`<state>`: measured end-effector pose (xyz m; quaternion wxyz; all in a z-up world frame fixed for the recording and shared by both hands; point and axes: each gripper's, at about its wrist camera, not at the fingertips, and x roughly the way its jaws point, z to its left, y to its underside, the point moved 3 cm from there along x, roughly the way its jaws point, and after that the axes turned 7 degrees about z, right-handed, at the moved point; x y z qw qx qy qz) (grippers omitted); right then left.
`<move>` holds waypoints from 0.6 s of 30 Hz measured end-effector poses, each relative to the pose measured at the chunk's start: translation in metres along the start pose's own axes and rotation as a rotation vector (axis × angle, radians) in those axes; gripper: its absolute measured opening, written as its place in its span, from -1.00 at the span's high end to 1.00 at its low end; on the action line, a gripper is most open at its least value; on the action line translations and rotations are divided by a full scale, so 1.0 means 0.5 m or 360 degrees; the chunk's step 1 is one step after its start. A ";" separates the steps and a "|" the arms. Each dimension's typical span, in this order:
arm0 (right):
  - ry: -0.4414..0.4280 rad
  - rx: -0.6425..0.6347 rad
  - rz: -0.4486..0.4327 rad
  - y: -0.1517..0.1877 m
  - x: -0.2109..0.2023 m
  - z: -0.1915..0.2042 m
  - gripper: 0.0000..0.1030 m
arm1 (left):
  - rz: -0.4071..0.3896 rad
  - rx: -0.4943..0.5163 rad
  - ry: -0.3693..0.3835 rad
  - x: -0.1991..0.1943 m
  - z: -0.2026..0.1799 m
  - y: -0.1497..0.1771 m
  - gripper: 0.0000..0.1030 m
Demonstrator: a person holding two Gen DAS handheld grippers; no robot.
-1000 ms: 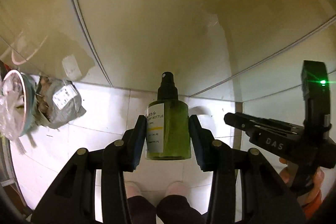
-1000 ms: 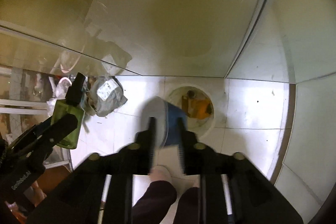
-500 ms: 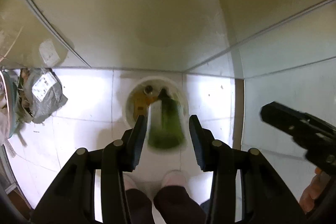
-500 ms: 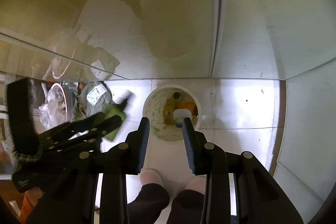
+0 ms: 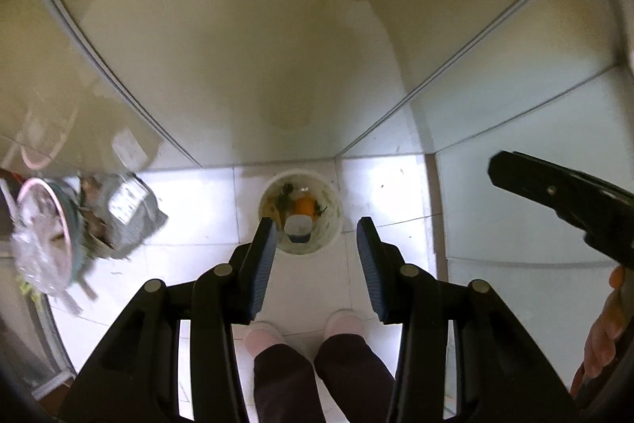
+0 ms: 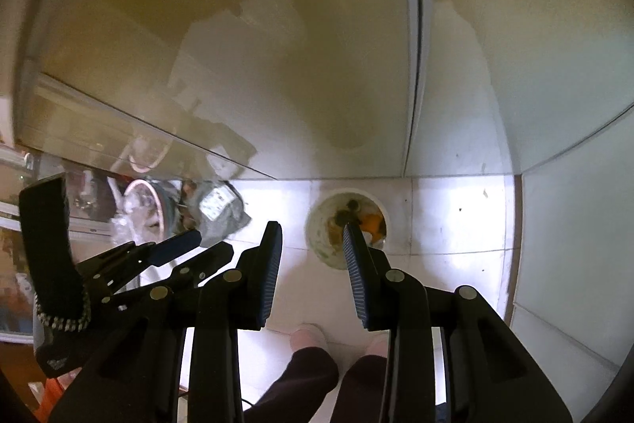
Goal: Collect trash
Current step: 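Raise both open tools back up to the floral mat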
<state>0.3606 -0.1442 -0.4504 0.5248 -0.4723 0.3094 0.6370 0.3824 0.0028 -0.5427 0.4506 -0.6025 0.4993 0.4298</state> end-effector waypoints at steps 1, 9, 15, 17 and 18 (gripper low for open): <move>0.0001 -0.0008 -0.0025 -0.001 -0.038 0.018 0.43 | -0.0017 0.0006 -0.0001 -0.026 -0.004 -0.001 0.21; -0.0016 -0.0049 -0.0268 0.010 -0.304 0.134 0.43 | -0.0298 0.0092 -0.0005 -0.376 -0.042 -0.003 0.21; 0.0003 -0.0081 -0.0506 0.029 -0.491 0.213 0.43 | -0.0570 0.0150 0.0006 -0.618 -0.072 -0.002 0.18; 0.0024 -0.0098 -0.0598 0.033 -0.559 0.242 0.43 | -0.0660 0.0168 0.0018 -0.677 -0.065 0.001 0.16; 0.0029 -0.0106 -0.0644 0.035 -0.582 0.255 0.43 | -0.0724 0.0176 0.0022 -0.719 -0.066 0.003 0.15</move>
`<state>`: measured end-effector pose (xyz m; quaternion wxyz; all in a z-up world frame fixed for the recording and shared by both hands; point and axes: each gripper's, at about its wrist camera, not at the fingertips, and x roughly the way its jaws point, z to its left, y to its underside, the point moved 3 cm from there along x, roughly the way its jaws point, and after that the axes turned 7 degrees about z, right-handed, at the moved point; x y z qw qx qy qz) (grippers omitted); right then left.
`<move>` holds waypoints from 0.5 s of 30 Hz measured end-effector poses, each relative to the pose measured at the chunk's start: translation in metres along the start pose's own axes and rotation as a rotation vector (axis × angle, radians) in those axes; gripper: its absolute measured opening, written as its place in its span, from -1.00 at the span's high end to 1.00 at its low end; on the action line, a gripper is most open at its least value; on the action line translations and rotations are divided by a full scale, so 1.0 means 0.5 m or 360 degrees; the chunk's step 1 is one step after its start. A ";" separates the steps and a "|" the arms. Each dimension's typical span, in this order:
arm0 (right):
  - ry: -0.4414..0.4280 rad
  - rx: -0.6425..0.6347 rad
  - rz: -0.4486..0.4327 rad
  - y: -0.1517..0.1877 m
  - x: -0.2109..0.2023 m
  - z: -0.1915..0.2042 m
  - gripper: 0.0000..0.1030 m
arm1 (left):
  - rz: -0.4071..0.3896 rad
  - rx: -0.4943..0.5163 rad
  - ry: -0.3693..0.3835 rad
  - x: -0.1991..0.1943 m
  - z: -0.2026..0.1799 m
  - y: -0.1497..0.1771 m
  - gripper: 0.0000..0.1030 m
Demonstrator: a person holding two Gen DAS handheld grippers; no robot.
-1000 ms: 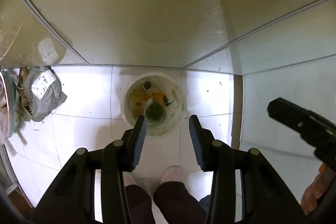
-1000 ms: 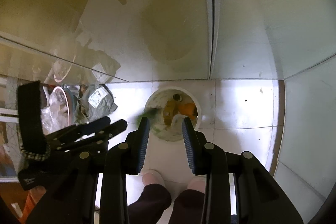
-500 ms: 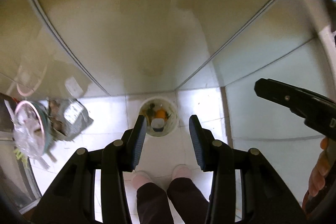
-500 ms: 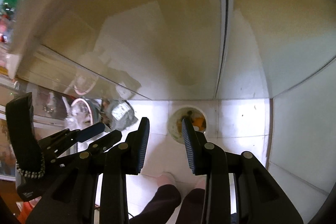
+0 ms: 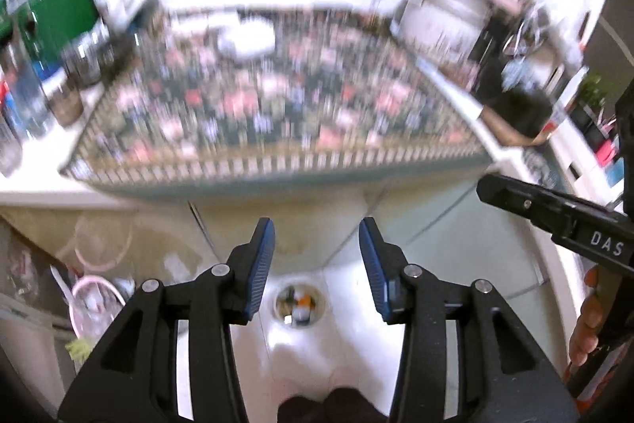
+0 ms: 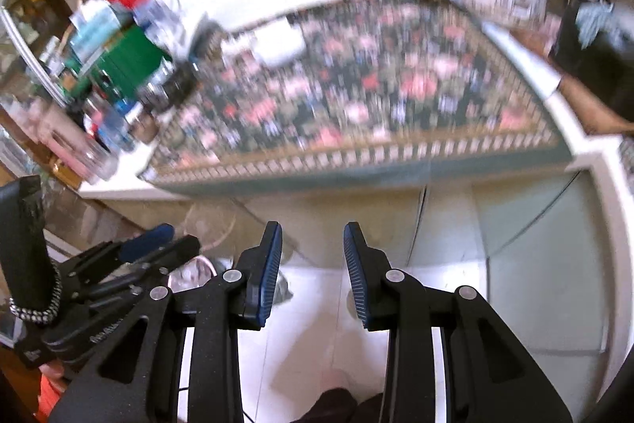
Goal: Collect trash
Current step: 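Raise both open tools back up to the floral mat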
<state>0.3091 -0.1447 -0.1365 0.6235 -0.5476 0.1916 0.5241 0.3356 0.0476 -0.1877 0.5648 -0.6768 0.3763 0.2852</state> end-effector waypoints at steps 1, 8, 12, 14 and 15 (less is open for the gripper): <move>0.0006 -0.0009 -0.0046 -0.007 -0.025 0.010 0.43 | -0.0039 0.0004 0.0000 -0.024 0.004 -0.008 0.15; 0.0090 -0.0086 -0.0331 -0.067 -0.148 0.052 0.05 | -0.0305 0.0044 -0.0053 -0.178 0.011 -0.082 0.02; 0.0108 -0.0115 -0.0432 -0.104 -0.175 0.053 -0.01 | -0.0415 0.0048 -0.0112 -0.223 0.018 -0.123 -0.27; 0.0107 -0.0124 -0.0482 -0.132 -0.176 0.045 -0.06 | -0.0453 0.0040 -0.0139 -0.228 0.024 -0.142 -0.40; 0.0104 -0.0129 -0.0497 -0.142 -0.179 0.039 -0.06 | -0.0473 0.0033 -0.0152 -0.226 0.025 -0.159 -0.40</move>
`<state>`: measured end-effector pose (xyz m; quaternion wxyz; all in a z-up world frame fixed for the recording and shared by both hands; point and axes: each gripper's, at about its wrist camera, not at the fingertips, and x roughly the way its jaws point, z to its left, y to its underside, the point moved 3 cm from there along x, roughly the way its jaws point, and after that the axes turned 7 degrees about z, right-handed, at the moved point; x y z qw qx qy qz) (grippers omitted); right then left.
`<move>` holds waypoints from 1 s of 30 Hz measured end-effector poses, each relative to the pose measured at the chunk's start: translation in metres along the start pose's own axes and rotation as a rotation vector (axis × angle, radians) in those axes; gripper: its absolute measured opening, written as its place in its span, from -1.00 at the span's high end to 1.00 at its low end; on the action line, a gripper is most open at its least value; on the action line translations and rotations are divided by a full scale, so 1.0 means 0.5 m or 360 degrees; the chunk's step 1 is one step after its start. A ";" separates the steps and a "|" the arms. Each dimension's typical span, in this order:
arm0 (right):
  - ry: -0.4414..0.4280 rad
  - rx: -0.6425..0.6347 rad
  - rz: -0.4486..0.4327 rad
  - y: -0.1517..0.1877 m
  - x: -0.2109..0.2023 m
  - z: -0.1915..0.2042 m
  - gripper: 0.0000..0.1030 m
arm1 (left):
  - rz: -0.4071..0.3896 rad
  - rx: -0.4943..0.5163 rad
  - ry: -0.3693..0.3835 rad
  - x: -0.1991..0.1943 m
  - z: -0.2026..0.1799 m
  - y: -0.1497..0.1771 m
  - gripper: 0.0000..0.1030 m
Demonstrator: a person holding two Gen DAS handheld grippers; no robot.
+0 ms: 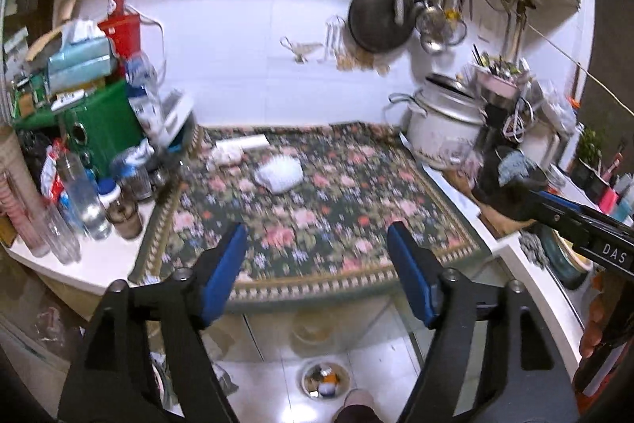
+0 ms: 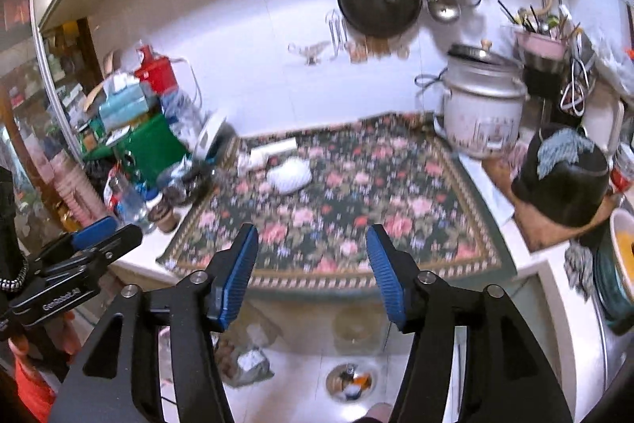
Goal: Collect trash
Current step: 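Raise both open tools back up to the floral mat, then grasp the crumpled white tissue with the left tool while the right tool grasps the white foam netting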
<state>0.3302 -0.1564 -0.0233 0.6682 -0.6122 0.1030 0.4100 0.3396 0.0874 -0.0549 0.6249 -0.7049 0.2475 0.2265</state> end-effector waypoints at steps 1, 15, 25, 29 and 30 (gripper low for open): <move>-0.0006 -0.0005 -0.0010 -0.009 0.002 -0.003 -0.09 | -0.0009 -0.0004 -0.0008 0.006 -0.001 -0.011 -0.40; -0.0237 -0.0195 0.0048 -0.184 0.164 -0.065 -0.14 | 0.0008 -0.0101 -0.0236 0.199 -0.022 -0.173 -0.40; -0.0384 -0.0228 0.0294 -0.237 0.362 -0.074 -0.14 | 0.0109 -0.0362 -0.0352 0.325 0.069 -0.220 -0.40; -0.0376 -0.0203 0.0395 -0.249 0.464 -0.053 -0.15 | 0.0137 -0.0418 -0.0380 0.365 0.136 -0.241 -0.40; -0.0370 -0.0193 0.0407 -0.252 0.481 -0.051 -0.15 | 0.0146 -0.0419 -0.0389 0.383 0.159 -0.249 -0.40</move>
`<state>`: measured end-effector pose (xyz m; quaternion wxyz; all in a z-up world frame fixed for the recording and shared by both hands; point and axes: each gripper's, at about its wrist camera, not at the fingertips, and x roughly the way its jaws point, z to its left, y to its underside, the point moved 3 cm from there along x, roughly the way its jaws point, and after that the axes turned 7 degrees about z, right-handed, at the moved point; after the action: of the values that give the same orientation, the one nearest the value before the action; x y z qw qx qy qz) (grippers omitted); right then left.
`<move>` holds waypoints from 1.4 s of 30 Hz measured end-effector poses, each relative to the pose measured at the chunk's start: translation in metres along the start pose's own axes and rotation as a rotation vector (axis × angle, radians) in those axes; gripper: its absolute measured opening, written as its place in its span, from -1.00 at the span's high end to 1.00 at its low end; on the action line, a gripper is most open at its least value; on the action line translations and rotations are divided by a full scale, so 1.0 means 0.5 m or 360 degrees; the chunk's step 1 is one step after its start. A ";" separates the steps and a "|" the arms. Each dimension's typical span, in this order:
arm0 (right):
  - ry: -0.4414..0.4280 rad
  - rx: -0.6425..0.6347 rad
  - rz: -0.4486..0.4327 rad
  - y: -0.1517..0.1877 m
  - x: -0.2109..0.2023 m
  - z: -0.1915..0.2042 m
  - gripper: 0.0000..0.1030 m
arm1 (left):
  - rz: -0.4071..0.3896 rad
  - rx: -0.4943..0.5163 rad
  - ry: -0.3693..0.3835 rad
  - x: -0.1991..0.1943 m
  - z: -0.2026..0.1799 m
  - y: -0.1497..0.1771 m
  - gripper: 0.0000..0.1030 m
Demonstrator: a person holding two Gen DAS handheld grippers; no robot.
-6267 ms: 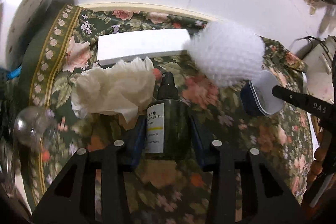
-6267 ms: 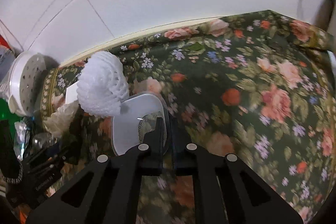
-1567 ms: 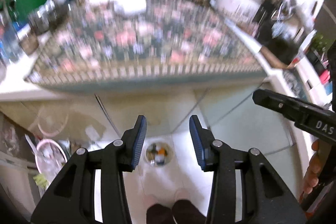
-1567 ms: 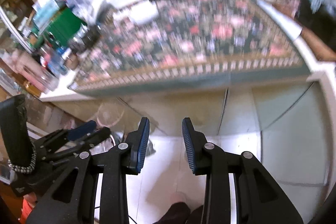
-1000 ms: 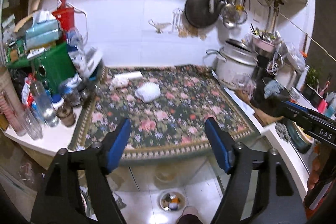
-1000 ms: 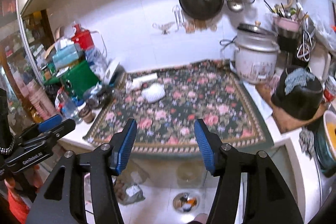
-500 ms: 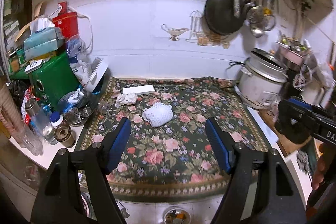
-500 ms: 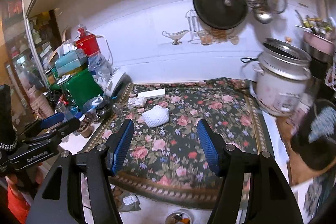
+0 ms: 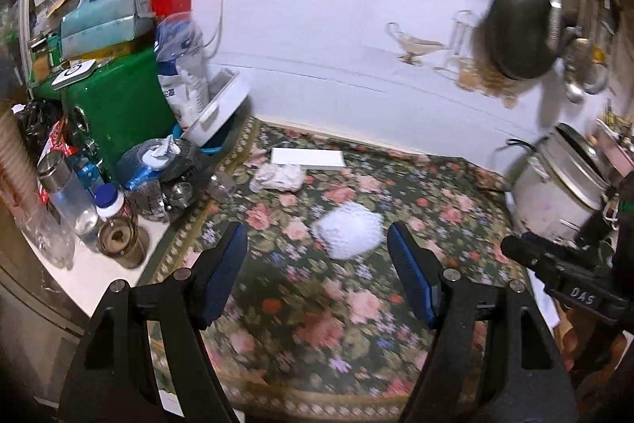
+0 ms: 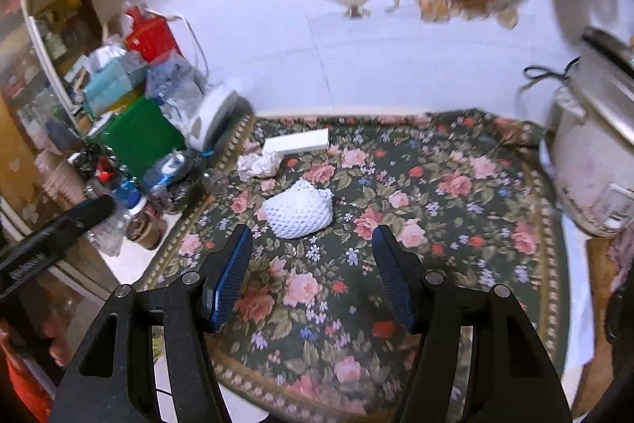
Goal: Collect trash
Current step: 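Grasp the crumpled white tissue with the left tool while the right tool grasps the white foam netting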
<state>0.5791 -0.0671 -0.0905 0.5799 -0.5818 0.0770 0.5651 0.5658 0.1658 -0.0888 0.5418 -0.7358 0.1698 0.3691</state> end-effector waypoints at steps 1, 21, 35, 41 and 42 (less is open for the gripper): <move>0.0008 0.0023 0.0015 -0.009 0.026 0.001 -0.14 | 0.0006 0.0003 -0.0003 0.015 0.011 -0.010 -0.40; -0.0001 0.0593 0.0426 -0.072 0.449 -0.045 0.42 | 0.0463 0.0139 0.0214 0.535 0.172 -0.171 -0.39; 0.0116 0.0573 0.0317 -0.082 0.389 -0.039 0.75 | 0.0558 0.0171 0.0075 0.684 0.211 -0.176 0.54; 0.0117 0.0570 0.0252 -0.083 0.357 -0.041 0.76 | 0.0512 0.0224 0.0053 0.671 0.187 -0.163 0.64; 0.0116 0.0569 0.0243 -0.082 0.350 -0.041 0.76 | 0.0496 0.0226 0.0058 0.659 0.182 -0.163 0.64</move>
<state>0.6826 0.0291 -0.2035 0.6262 -0.4821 0.2411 0.5633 0.8071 0.3282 -0.2864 0.5254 -0.6671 0.3173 0.4223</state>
